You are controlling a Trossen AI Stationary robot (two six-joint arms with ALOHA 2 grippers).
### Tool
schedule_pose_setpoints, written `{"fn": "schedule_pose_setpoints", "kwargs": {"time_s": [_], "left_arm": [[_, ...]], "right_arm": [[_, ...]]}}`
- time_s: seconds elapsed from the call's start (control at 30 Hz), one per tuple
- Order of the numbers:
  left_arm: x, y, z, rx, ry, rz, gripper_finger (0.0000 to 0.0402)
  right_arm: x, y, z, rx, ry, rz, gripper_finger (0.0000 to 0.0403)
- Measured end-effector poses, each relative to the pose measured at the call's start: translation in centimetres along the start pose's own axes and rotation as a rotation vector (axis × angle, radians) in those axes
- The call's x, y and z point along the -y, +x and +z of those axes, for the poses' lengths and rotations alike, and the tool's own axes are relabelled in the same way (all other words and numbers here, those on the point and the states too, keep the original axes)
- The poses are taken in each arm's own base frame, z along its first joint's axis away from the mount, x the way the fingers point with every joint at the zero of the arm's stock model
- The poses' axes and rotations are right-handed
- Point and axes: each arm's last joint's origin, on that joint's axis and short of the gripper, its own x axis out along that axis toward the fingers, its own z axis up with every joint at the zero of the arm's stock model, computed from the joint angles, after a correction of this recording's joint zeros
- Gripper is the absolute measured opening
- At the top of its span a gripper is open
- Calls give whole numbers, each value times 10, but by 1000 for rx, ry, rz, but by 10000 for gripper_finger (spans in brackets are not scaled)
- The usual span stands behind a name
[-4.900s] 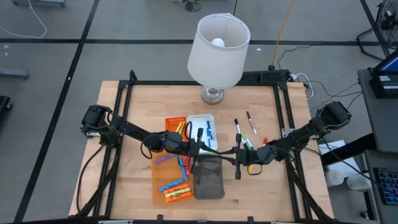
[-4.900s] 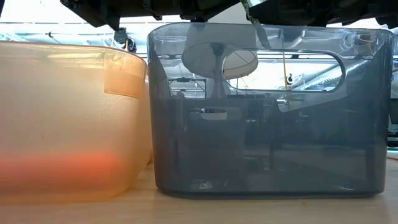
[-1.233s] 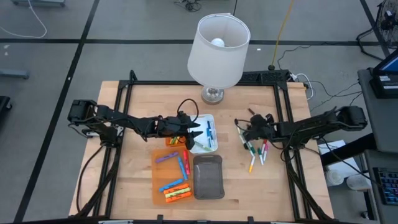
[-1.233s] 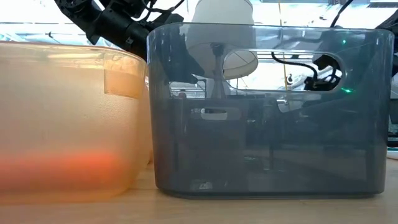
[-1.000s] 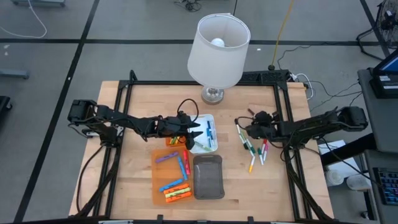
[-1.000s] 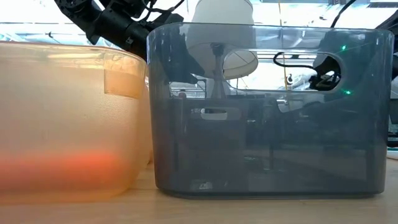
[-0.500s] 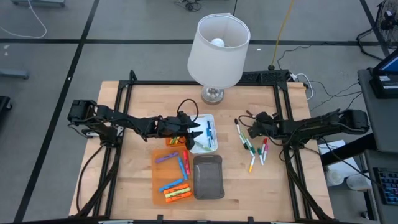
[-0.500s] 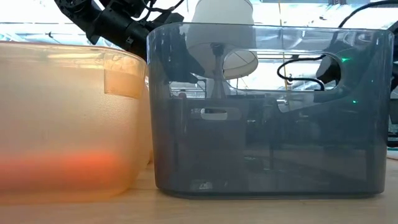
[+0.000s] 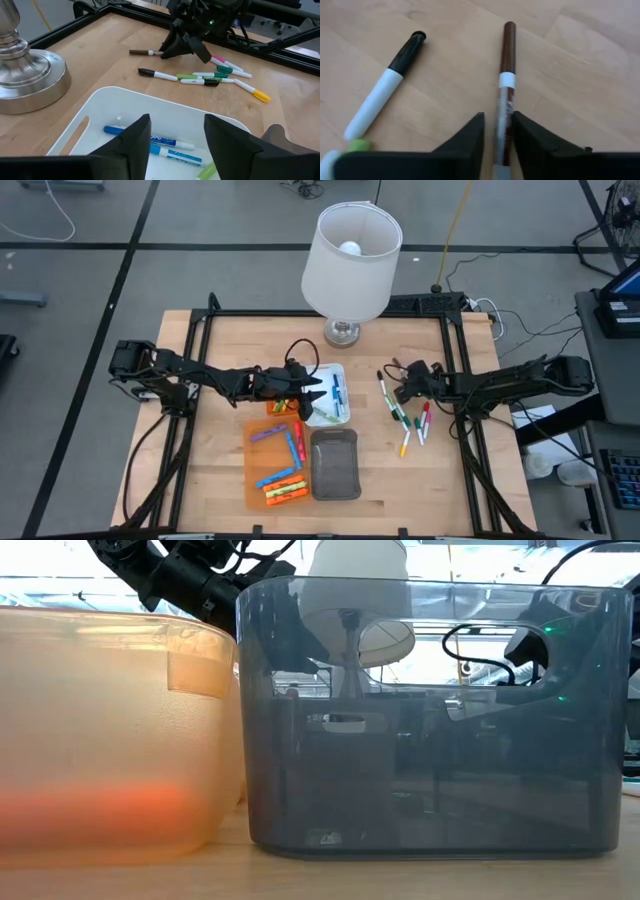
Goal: Pick & Place Markers
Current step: Put the brown marker pen into the white bin
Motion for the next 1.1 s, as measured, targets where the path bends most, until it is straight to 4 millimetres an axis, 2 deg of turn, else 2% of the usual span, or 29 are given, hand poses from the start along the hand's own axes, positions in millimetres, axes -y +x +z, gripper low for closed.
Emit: {"fn": "schedule_pose_setpoints", "kwargs": {"time_s": [0.13, 0.3, 0.47, 0.6, 0.77, 1.1], "left_arm": [[0, 0, 0, 0, 0, 0, 195], [0, 0, 0, 0, 1, 0, 200], [0, 0, 0, -1, 5, 1, 191], [0, 0, 0, -1, 5, 1, 184], [0, 0, 0, 4, 5, -1, 177], [6, -1, 6, 71, -9, -33, 182]], "right_arm": [[0, 0, 0, -6, -9, 2, 22], [-5, 0, 5, 57, -1, 53, 21], [-21, -9, 19, 219, -29, 228, 18], [-39, -28, 31, 396, -44, 434, 18], [-54, -52, 35, 562, -65, 608, 18], [-70, -89, 32, 799, -153, 832, 18]]}}
